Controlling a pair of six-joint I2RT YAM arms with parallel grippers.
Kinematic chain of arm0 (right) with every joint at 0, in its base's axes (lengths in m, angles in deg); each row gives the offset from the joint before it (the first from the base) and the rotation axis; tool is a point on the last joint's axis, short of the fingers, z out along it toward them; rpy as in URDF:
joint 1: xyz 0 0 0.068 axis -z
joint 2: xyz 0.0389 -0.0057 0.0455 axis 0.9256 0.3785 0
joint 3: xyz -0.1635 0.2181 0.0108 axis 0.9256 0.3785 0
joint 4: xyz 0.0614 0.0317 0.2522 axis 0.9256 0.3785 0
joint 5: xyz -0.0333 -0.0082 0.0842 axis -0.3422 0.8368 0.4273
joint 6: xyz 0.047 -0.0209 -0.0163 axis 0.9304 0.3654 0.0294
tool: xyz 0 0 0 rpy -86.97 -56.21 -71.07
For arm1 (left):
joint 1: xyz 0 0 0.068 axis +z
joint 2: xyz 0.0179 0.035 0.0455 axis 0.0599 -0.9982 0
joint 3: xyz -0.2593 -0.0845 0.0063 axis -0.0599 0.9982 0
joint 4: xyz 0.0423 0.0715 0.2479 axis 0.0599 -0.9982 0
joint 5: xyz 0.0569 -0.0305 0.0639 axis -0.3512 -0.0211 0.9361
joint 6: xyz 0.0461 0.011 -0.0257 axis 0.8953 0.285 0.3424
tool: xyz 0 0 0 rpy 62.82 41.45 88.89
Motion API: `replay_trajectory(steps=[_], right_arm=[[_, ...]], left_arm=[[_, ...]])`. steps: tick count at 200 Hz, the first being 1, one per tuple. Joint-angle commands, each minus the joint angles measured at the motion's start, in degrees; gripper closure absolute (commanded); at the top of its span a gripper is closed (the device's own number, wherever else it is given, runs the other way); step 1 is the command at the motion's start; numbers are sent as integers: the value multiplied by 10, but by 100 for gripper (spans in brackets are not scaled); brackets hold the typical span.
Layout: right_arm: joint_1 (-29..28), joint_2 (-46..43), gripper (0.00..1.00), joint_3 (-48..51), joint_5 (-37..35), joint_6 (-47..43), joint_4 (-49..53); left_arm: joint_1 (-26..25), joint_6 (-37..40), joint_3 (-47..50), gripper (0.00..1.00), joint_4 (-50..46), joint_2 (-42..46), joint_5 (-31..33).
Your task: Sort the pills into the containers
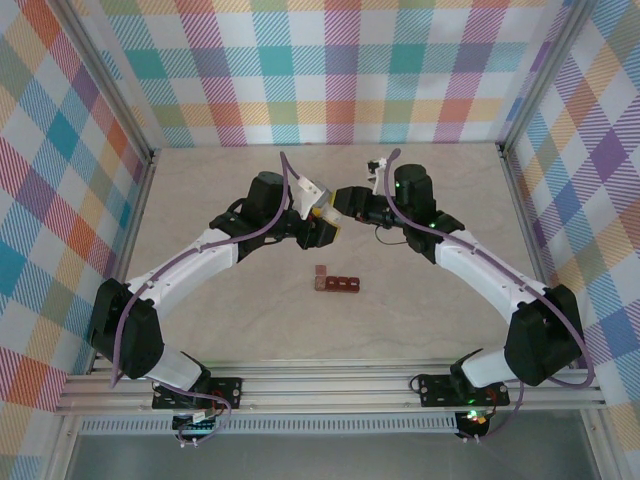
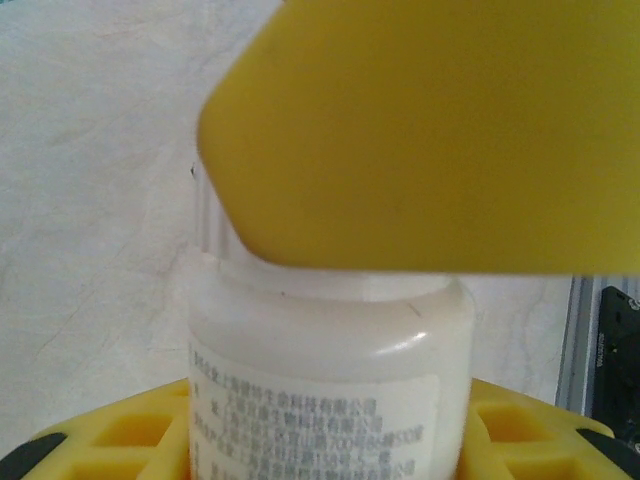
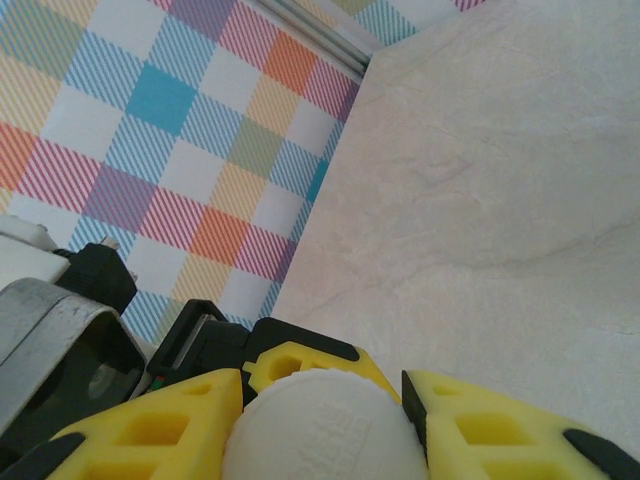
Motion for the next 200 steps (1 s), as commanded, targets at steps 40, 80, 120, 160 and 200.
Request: replay_trajectory(steps=[40, 80, 120, 160, 200], right_arm=[[58, -35, 67, 42, 123, -117, -83], [79, -49, 67, 53, 183, -128, -113], [79, -47, 50, 58, 194, -97, -126], [79, -73, 23, 69, 123, -37, -111], [79, -95, 22, 96, 14, 44, -74]], left_arm=[[24, -31, -31, 100, 7, -5, -172], [27, -41, -43, 100, -4, -10, -223], [26, -47, -45, 100, 1, -10, -211], [26, -31, -45, 100, -14, -13, -144], [23, -9, -29, 100, -11, -1, -25]])
